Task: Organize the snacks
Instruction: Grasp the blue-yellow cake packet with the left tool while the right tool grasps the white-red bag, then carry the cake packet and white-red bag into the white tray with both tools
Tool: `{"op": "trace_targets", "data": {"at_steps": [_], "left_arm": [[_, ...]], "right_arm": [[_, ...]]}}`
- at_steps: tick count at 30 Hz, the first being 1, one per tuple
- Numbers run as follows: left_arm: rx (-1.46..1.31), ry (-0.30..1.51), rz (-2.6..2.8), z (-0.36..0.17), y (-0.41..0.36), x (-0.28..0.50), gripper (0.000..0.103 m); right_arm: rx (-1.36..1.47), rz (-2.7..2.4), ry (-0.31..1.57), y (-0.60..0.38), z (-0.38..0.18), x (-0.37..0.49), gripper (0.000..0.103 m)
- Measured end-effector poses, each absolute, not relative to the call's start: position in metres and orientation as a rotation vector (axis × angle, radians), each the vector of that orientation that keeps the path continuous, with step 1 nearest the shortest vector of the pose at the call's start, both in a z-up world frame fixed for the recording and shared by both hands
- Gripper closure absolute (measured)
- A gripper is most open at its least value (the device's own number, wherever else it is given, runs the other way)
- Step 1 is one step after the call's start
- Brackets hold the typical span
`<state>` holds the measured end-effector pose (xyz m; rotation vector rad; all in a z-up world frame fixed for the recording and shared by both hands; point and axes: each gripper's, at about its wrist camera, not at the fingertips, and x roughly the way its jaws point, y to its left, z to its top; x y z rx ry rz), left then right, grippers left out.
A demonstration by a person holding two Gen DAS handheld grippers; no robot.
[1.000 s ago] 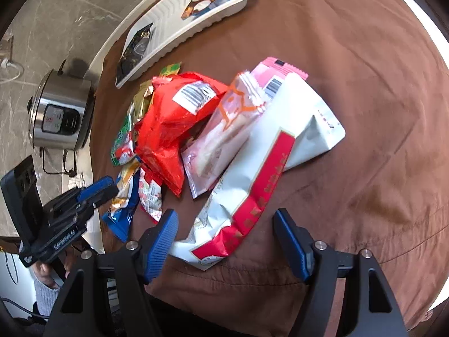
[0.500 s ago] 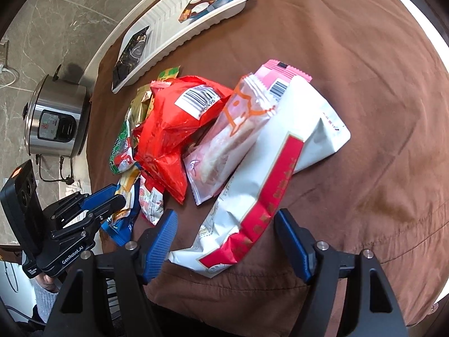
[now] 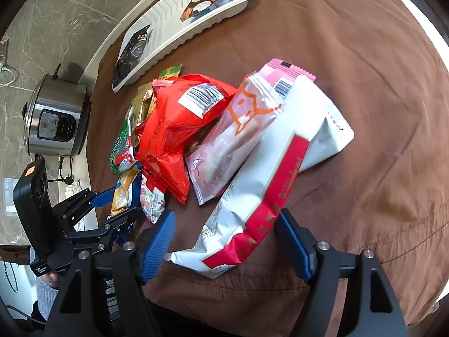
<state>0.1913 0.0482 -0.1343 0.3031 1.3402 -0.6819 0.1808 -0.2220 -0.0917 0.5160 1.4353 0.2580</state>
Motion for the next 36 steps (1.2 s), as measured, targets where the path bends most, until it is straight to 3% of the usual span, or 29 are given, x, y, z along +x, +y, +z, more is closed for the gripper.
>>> {"op": "trace_targets", "data": {"at_steps": [3, 5, 6, 8, 10, 19, 36], "left_arm": [[0.256, 1.343, -0.688, -0.135, 0.053, 0.197, 0.053], [0.212, 1.346, -0.685, -0.136, 0.058, 0.201, 0.057], [0.198, 1.347, -0.687, -0.136, 0.061, 0.203, 0.064], [0.155, 1.355, -0.688, -0.137, 0.064, 0.206, 0.071], [0.125, 1.360, -0.686, -0.138, 0.069, 0.208, 0.073], [0.032, 1.383, -0.679, -0.137, 0.086, 0.206, 0.076], [-0.118, 1.367, -0.725, -0.088, 0.114, 0.194, 0.076]], "right_arm": [[0.508, 0.259, 1.435, -0.221, -0.092, 0.181, 0.023], [0.504, 0.262, 1.432, -0.220, -0.092, 0.180, 0.023], [0.500, 0.255, 1.424, -0.221, -0.091, 0.180, 0.027], [0.478, 0.243, 1.415, -0.221, -0.091, 0.180, 0.040], [0.492, 0.243, 1.424, -0.224, -0.093, 0.181, 0.075], [0.575, 0.295, 1.405, -0.239, -0.095, 0.175, 0.082], [0.643, 0.300, 1.342, -0.285, -0.060, 0.169, 0.082]]}}
